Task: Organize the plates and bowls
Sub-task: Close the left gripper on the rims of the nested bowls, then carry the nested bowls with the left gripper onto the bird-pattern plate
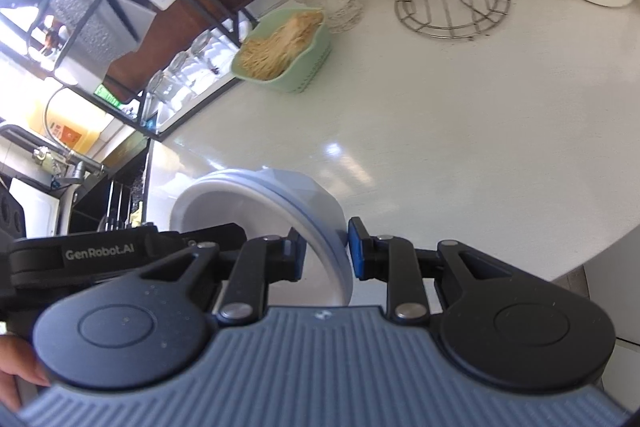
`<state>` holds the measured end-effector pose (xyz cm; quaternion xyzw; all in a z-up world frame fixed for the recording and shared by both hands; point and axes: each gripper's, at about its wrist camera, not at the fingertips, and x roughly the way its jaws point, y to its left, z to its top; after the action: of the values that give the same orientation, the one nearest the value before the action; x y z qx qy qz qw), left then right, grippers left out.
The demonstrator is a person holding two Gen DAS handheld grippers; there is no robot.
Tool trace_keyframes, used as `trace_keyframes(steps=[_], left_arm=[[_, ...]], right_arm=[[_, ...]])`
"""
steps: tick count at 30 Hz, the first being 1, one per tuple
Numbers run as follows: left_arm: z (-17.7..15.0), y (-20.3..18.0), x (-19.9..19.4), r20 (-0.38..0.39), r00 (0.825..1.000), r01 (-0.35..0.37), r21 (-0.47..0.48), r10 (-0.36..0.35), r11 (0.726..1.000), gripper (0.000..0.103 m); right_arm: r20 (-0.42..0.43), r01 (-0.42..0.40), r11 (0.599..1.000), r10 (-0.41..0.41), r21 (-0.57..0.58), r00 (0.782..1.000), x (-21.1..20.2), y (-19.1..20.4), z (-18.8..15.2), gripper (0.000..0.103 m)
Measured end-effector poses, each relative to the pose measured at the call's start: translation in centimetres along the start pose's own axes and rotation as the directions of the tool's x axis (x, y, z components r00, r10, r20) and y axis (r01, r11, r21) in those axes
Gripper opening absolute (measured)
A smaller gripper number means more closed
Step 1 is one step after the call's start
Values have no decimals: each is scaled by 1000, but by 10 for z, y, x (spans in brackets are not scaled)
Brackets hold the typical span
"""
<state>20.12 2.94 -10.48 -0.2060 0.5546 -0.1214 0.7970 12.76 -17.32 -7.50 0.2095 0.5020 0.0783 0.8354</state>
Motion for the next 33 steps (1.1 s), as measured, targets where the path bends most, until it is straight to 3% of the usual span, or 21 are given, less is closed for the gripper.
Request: trace_keyframes(steps=[8,17,22,33], left_arm=[[5,46,-16,40,999,-16,-38,18,999,36],[15,91,-12,12,999,-46,-64,47,997,37],[25,110,-4,-18,998,-58,-54,57,997,37],[33,121,6,-31,998,-64,-44,63,997,37]], right_arm=[[-30,-5,999,4,-43,1000,25,41,-1,26],[-101,49,994,-59,-93,993,67,80,-3,26],[-155,77,994,-89,-83,984,91,92,-5,26],[-179,87,993,-101,-86,979,107,96,-2,27]])
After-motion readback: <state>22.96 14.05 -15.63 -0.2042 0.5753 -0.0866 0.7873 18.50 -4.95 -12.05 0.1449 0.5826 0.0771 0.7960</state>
